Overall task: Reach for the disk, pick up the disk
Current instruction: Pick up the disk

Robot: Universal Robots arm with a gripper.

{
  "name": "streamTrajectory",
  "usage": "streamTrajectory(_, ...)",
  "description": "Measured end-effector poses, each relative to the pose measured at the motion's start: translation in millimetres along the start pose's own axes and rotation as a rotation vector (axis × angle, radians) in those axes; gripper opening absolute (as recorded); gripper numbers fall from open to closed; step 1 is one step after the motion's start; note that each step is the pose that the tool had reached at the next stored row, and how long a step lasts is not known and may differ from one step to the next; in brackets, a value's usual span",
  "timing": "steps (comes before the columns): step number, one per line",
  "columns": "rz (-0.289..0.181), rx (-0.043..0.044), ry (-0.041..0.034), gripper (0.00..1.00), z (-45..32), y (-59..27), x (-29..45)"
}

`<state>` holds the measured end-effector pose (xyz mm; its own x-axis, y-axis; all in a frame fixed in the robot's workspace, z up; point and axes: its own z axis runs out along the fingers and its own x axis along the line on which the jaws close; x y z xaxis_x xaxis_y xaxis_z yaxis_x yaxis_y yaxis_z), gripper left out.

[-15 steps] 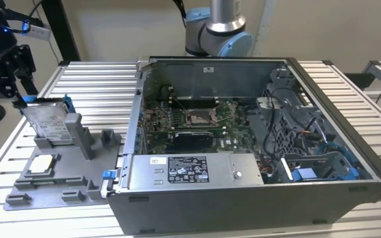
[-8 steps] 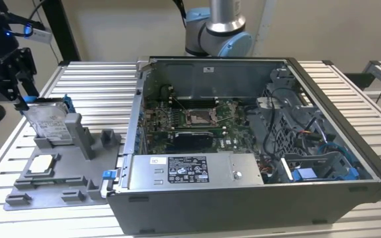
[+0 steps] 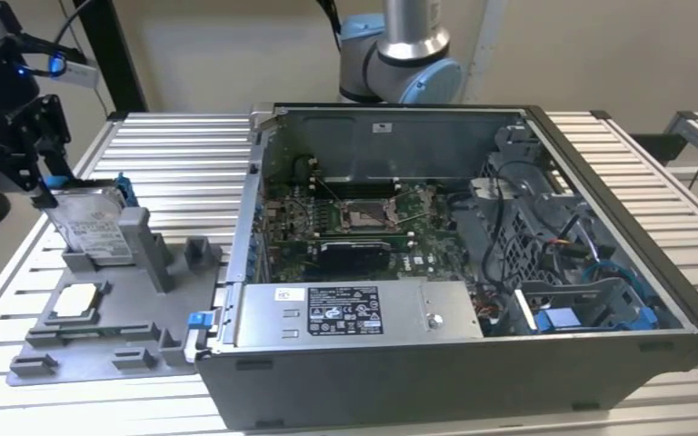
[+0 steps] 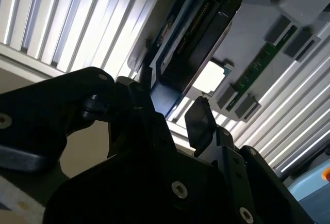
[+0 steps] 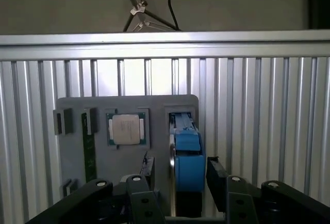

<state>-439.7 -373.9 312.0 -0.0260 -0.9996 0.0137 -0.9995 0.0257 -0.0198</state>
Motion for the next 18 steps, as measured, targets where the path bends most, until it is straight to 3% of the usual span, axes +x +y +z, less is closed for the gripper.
streamTrajectory(18, -0.022, 0.0008, -0.0005, 1.0, 28.2, -1.4, -0.8)
